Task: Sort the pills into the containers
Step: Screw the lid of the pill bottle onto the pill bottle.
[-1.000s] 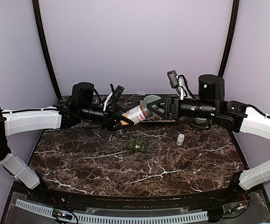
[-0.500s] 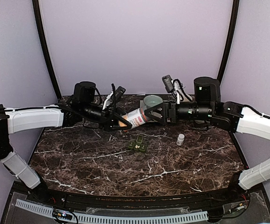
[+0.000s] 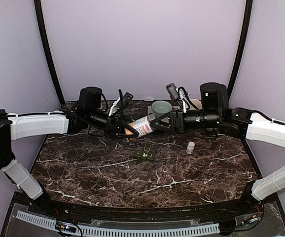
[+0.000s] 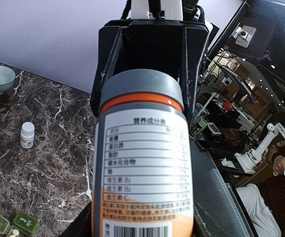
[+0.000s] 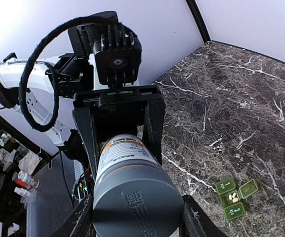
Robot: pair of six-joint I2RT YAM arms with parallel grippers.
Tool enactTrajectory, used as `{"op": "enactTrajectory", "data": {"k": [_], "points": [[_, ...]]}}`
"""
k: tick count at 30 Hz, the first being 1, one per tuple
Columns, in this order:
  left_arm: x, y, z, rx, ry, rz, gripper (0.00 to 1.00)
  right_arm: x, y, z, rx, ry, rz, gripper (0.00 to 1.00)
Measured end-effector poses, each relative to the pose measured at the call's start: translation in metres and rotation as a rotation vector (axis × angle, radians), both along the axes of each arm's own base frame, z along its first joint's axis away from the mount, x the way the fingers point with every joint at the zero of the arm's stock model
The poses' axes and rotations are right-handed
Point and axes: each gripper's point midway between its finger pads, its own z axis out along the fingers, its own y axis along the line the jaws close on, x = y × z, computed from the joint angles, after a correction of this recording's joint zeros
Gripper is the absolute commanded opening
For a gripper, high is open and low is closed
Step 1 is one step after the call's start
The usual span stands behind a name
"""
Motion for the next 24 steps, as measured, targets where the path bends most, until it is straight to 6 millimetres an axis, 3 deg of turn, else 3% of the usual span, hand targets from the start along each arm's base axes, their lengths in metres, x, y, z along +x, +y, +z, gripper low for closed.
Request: {"op": "enactTrajectory", "data": {"k": [2, 5, 15, 24], "points": [[0.0, 0.0, -0.001, 0.001, 0.003, -0.002, 0.0, 0.0, 0.001, 0.0, -0.001, -0.001, 0.007, 0.1], [0.001, 0.0, -0.001, 0.001, -0.001, -0.003, 0.0, 0.0, 0.002, -0.001, -0.001, 0.008, 0.006, 0.01], [0.015, 0.005, -0.006, 0.032, -0.109, 0.098, 0.0, 0.013, 0.009, -0.005, -0.005, 0.121, -0.038, 0.0], [0.023, 0.013, -0.001, 0.124, -0.54, 0.415, 0.0, 0.026, 0.021, 0.001, 0.001, 0.248, -0.067, 0.0]]}}
